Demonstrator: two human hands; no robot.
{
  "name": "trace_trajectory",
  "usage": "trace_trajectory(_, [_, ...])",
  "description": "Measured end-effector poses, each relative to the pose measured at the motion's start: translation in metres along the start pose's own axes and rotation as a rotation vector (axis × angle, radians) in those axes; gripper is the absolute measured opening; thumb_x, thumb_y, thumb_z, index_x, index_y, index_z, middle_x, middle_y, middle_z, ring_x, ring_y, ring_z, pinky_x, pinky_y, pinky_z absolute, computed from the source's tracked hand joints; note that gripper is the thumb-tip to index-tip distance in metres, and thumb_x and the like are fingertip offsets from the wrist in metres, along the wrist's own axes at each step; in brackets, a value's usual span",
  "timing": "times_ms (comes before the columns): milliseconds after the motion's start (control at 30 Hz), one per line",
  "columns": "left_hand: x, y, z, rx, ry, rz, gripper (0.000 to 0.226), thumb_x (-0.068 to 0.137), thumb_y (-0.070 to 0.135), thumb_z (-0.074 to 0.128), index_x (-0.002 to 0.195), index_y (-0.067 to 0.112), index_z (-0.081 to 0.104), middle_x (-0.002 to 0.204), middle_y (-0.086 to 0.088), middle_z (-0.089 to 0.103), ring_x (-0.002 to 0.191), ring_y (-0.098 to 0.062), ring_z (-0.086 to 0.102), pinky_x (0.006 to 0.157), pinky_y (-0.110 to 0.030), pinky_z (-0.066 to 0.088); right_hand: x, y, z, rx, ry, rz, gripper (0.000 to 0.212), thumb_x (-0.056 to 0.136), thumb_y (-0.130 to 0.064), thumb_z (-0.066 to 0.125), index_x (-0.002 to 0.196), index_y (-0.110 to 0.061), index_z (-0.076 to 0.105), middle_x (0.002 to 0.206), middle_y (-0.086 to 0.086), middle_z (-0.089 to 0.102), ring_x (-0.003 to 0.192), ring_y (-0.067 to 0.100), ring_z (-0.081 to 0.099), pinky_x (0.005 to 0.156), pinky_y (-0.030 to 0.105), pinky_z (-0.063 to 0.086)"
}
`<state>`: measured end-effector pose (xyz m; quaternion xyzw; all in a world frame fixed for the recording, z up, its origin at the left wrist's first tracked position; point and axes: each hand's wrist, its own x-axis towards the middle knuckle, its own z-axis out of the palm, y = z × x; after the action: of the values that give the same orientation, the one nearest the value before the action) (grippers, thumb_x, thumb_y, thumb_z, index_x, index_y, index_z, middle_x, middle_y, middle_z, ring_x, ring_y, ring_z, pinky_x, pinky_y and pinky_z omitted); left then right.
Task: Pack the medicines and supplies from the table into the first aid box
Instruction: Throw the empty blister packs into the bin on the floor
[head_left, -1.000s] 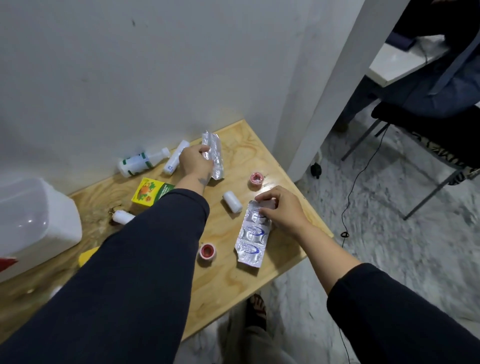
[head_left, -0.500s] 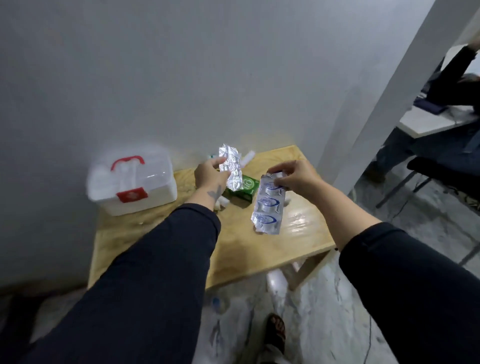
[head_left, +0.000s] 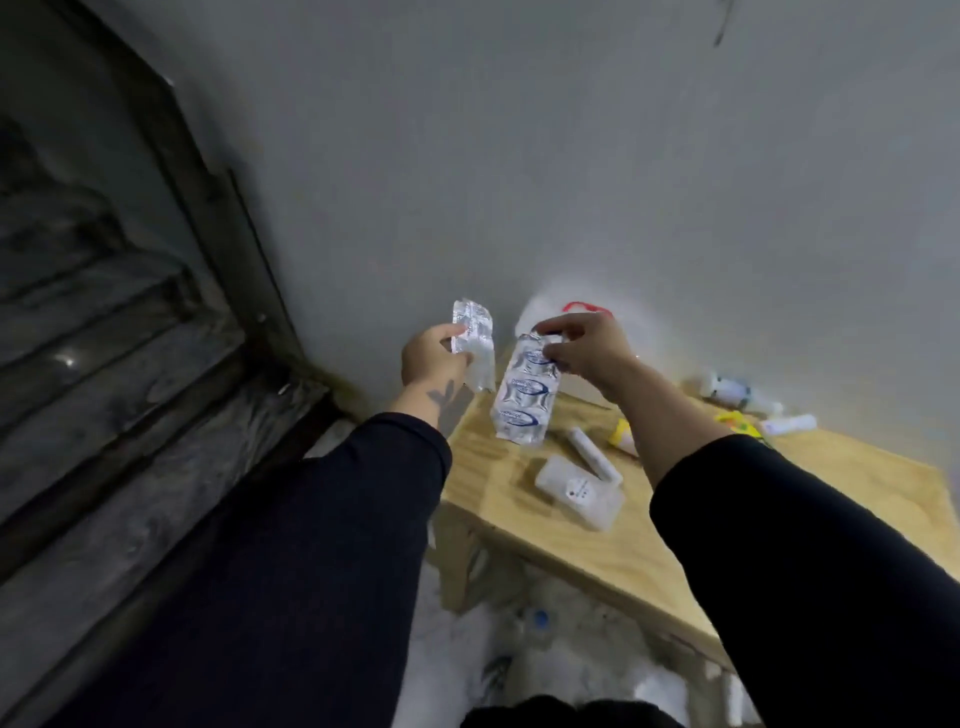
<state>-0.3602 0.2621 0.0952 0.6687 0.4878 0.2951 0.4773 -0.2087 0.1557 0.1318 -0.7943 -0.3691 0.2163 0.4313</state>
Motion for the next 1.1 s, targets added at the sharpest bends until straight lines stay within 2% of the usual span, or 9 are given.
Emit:
trace_trajectory(167, [-0.003, -0.059, -0.073, 0.007, 0.202, -0.142, 0.044, 0.080, -0.001, 0.065, 0.121, 0.015, 0.066, 0.120, -0.008, 0.067, 0.109, -0.024, 0.063, 0.098, -0.037, 0.051, 0.018, -0.033, 0.090, -0.010, -0.254, -0.087, 0.035, 0.075, 0.009, 0.066, 0.107, -0.006, 0.070, 0.078, 0.008, 0.061, 0.048, 0.010, 0.050, 0.055, 0.017, 0.048])
trace_trajectory(267, [-0.007, -0.098, -0.117, 0.012, 0.278, -0.230, 0.043, 0.079, -0.001, 0.062, 0.121, 0.012, 0.065, 0.119, -0.012, 0.068, 0.110, -0.026, 0.064, 0.098, -0.039, 0.050, 0.021, -0.047, 0.146, -0.041, -0.363, -0.121, 0.034, 0.075, 0.007, 0.065, 0.104, -0.009, 0.072, 0.074, 0.008, 0.059, 0.047, 0.011, 0.052, 0.052, 0.012, 0.048])
trace_trajectory(400, [-0.006, -0.155, -0.162, -0.003, 0.368, -0.349, 0.041, 0.079, -0.001, 0.061, 0.117, 0.012, 0.067, 0.116, -0.013, 0.068, 0.106, -0.026, 0.065, 0.096, -0.036, 0.051, 0.024, -0.059, 0.219, -0.092, -0.485, -0.119, 0.031, 0.076, 0.006, 0.065, 0.104, -0.007, 0.072, 0.062, -0.002, 0.052, 0.059, 0.018, 0.055, 0.070, 0.027, 0.055])
trace_trajectory(467, [0.001, -0.182, -0.177, -0.001, 0.396, -0.386, 0.039, 0.078, -0.001, 0.063, 0.114, 0.014, 0.069, 0.116, -0.010, 0.069, 0.105, -0.025, 0.065, 0.094, -0.032, 0.051, 0.028, -0.061, 0.253, -0.130, -0.526, -0.109, 0.030, 0.076, 0.005, 0.066, 0.102, -0.010, 0.072, 0.060, -0.005, 0.050, 0.054, 0.014, 0.051, 0.057, 0.016, 0.051])
trace_trajectory(567, [0.025, -0.218, -0.196, -0.012, 0.372, -0.417, 0.038, 0.078, 0.000, 0.065, 0.113, 0.013, 0.070, 0.118, -0.008, 0.068, 0.107, -0.023, 0.064, 0.096, -0.032, 0.050, 0.040, -0.060, 0.303, -0.154, -0.545, -0.069, 0.030, 0.076, 0.005, 0.065, 0.101, -0.011, 0.073, 0.057, -0.005, 0.050, 0.041, 0.005, 0.050, 0.038, 0.004, 0.039])
trace_trajectory(700, [0.061, -0.269, -0.218, 0.035, 0.289, -0.448, 0.037, 0.080, 0.002, 0.067, 0.115, 0.013, 0.069, 0.120, -0.005, 0.068, 0.109, -0.019, 0.063, 0.095, -0.025, 0.047, 0.056, -0.046, 0.370, -0.171, -0.535, 0.040, 0.030, 0.078, 0.006, 0.063, 0.102, -0.009, 0.072, 0.058, -0.009, 0.049, 0.031, -0.009, 0.048, 0.035, 0.001, 0.035])
trace_trajectory(833, [0.088, -0.320, -0.227, 0.056, 0.229, -0.539, 0.036, 0.084, 0.001, 0.065, 0.118, 0.011, 0.068, 0.124, -0.005, 0.066, 0.112, -0.019, 0.062, 0.095, -0.020, 0.043, 0.064, -0.021, 0.431, -0.222, -0.539, 0.091, 0.034, 0.078, 0.007, 0.059, 0.104, -0.009, 0.072, 0.086, 0.002, 0.063, 0.052, 0.002, 0.059, 0.043, 0.000, 0.039])
trace_trajectory(933, [0.103, -0.357, -0.222, 0.075, 0.177, -0.596, 0.036, 0.084, 0.001, 0.062, 0.119, 0.010, 0.067, 0.124, -0.008, 0.066, 0.113, -0.020, 0.061, 0.084, -0.009, 0.037, 0.072, 0.003, 0.473, -0.253, -0.566, 0.140, 0.032, 0.077, 0.005, 0.059, 0.102, -0.012, 0.072, 0.104, 0.011, 0.070, 0.083, 0.022, 0.063, 0.071, 0.023, 0.049])
trace_trajectory(1100, [0.131, -0.436, -0.202, 0.101, 0.137, -0.649, 0.036, 0.087, 0.002, 0.058, 0.120, 0.011, 0.065, 0.127, -0.009, 0.064, 0.118, -0.022, 0.058, 0.081, -0.008, 0.034, 0.095, 0.076, 0.546, -0.303, -0.638, 0.136, 0.027, 0.079, -0.001, 0.061, 0.100, -0.015, 0.073, 0.093, 0.004, 0.067, 0.077, 0.015, 0.062, 0.065, 0.016, 0.046])
